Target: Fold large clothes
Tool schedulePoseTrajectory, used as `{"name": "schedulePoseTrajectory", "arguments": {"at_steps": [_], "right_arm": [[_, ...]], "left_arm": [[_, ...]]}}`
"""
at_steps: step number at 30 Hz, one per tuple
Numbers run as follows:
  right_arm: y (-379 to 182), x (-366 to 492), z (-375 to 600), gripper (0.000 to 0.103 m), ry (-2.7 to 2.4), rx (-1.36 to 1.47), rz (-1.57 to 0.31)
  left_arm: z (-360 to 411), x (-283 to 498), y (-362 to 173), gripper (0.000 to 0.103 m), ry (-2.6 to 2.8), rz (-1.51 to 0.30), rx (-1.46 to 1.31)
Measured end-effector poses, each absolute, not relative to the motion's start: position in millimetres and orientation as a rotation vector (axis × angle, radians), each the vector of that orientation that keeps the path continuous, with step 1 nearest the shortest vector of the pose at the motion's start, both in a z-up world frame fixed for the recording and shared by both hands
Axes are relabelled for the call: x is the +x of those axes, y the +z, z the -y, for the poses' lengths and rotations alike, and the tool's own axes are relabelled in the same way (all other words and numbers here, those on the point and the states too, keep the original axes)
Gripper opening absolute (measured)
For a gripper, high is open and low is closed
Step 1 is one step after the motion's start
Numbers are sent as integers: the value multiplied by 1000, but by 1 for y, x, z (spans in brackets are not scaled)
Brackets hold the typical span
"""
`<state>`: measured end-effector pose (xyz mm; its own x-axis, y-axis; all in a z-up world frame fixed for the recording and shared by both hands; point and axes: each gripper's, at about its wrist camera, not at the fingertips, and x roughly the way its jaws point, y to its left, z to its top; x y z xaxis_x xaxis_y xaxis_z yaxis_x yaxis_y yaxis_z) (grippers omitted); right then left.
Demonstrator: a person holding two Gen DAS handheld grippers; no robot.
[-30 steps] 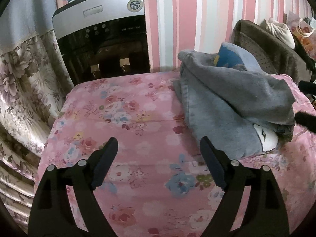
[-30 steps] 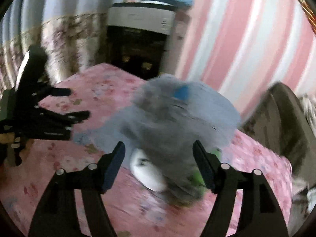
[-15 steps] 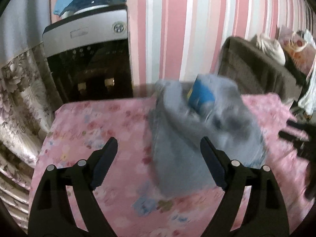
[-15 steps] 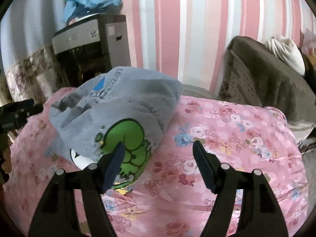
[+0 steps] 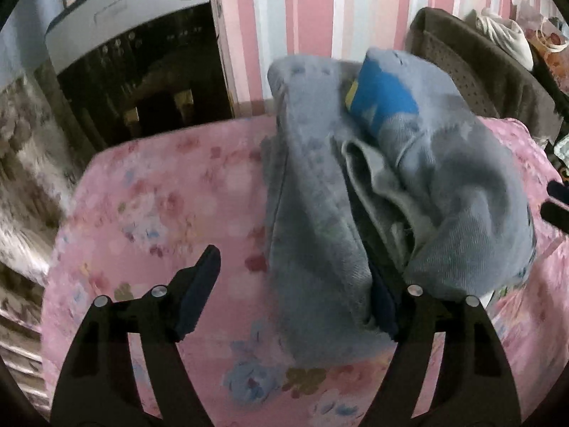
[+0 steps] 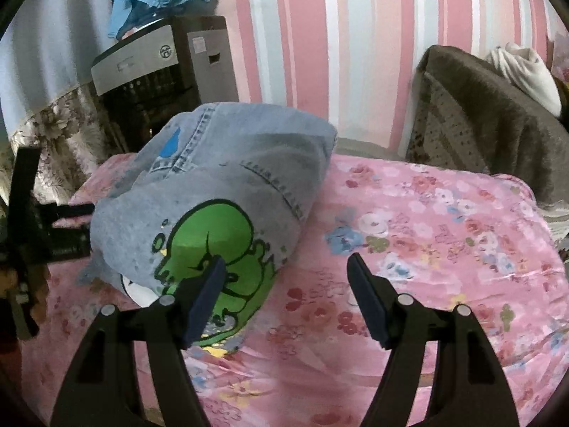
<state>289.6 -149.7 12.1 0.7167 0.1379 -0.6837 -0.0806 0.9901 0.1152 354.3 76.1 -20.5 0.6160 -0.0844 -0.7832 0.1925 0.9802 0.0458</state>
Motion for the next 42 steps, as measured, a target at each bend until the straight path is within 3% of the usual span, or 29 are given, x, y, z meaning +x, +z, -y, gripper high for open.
{"name": "schedulePoseTrajectory", "arguments": {"at_steps": [6, 17, 33, 36, 39, 41, 42], "right_arm": [[16, 283, 131, 71, 193, 76, -729], [-9, 274, 134, 79, 230, 117, -732], [-24, 278, 105, 78, 199, -57, -756], [-28, 286, 97, 77, 203, -90, -739], [-28, 292, 96, 70, 211, -91, -733], [-27, 292, 93, 61, 221, -108, -726], [-27, 292, 91, 59, 220, -121, -721]], "left_arm": [[-84, 350, -34, 79, -191, -889, 89], [-97, 352, -49, 99, -203, -835, 13], [-100, 354, -48, 97, -220, -840, 13], [-97, 355, -48, 88, -249, -846, 13], [-92, 355, -48, 61, -322, -859, 0], [-85, 354, -48, 34, -383, -871, -10], [-82, 353, -47, 32, -389, -873, -3]]}}
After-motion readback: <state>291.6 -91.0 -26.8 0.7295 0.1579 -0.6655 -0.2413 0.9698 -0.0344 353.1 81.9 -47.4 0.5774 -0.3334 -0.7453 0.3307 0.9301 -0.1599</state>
